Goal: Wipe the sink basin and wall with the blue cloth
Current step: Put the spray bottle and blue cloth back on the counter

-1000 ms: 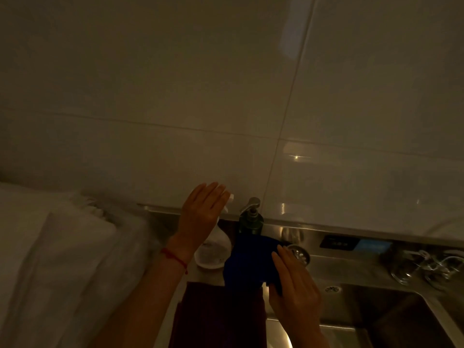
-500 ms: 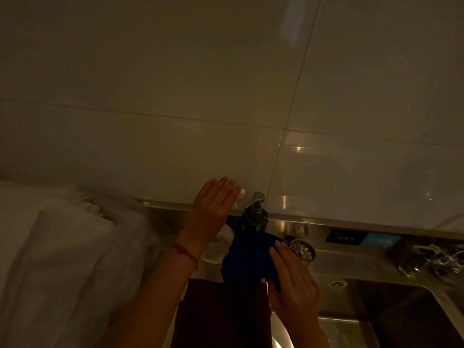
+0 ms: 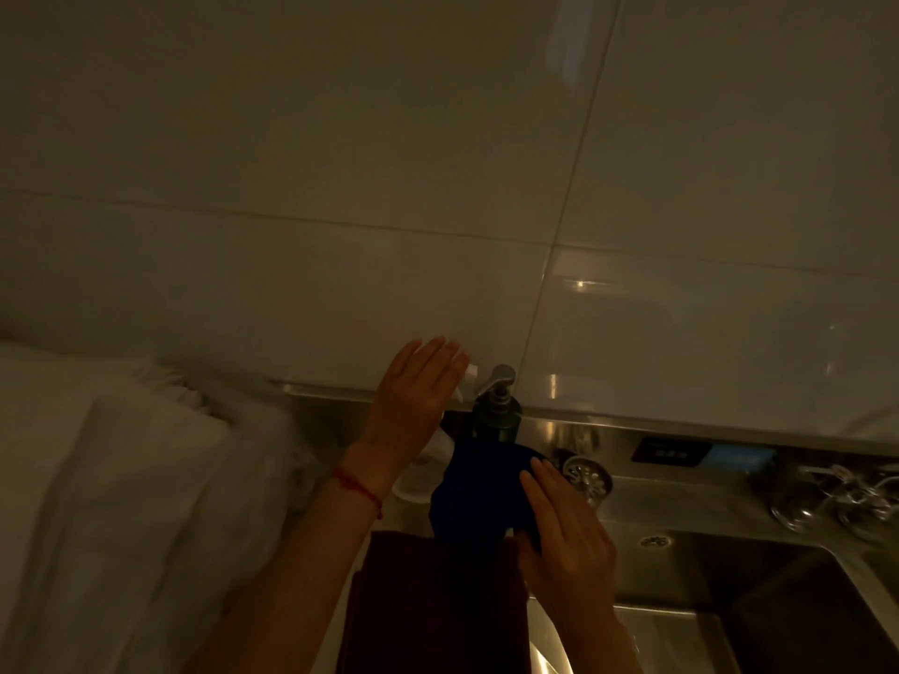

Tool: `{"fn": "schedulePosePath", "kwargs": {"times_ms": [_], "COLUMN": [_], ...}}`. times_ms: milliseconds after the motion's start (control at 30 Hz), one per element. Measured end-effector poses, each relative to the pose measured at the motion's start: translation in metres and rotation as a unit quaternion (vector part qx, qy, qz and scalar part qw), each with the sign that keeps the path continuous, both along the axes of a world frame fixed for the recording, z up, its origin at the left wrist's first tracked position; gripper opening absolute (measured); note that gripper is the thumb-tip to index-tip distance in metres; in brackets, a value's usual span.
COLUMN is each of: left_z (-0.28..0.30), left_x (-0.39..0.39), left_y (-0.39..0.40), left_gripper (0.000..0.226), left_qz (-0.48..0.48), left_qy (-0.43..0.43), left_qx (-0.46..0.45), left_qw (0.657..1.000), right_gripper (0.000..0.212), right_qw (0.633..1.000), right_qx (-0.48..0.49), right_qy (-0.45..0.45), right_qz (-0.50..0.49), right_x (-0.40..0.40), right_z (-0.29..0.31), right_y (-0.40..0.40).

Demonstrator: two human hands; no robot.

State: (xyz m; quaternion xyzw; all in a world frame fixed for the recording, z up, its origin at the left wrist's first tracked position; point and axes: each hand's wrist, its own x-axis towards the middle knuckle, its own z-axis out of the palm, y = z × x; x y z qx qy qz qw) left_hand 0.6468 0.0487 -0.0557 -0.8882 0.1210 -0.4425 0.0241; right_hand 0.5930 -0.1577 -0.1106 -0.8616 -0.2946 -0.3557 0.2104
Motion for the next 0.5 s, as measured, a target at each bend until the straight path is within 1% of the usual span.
{"fn": "schedulePosePath", "kwargs": {"times_ms": [133, 167, 233, 300, 400, 500], "left_z": [0.003, 0.003, 0.004, 0.003, 0.004, 0.005], "left_x": [-0.006, -0.007, -0.010, -0.012, -0.019, -0.030], "left_y": [-0.001, -0.002, -0.002, -0.002, -0.003, -0.005], "left_gripper": [0.055, 0.055, 0.054, 0.054, 0.056, 0.053], "left_qz": [0.002, 0.002, 0.001, -0.001, 0.000, -0.005], "left_qy": [0.017, 0.019, 0.016, 0.016, 0.020, 0.020], "left_qx": [-0.006, -0.008, -0.011, -0.013, -0.014, -0.014], "left_qw": [1.000, 1.000, 1.000, 1.000, 1.000, 1.000], "right_gripper": [0.043, 0.047, 0.063, 0.069, 0.069, 0.068], "right_qw": [1.000, 1.000, 0.999, 0.999, 0.999, 0.999], "right_qx": [-0.008, -0.013, -0.028, -0.035, -0.034, -0.038], "right_qy": [-0.009, -0.004, 0.014, 0.018, 0.018, 0.021], "right_qz": [-0.011, -0.016, -0.023, -0.022, -0.022, -0.025], "right_x": [-0.001, -0.002, -0.003, -0.005, -0.009, -0.012], "right_z": [0.001, 0.000, 0.000, 0.001, 0.002, 0.003], "right_y": [-0.003, -0.004, -0.005, -0.006, -0.007, -0.008]}}
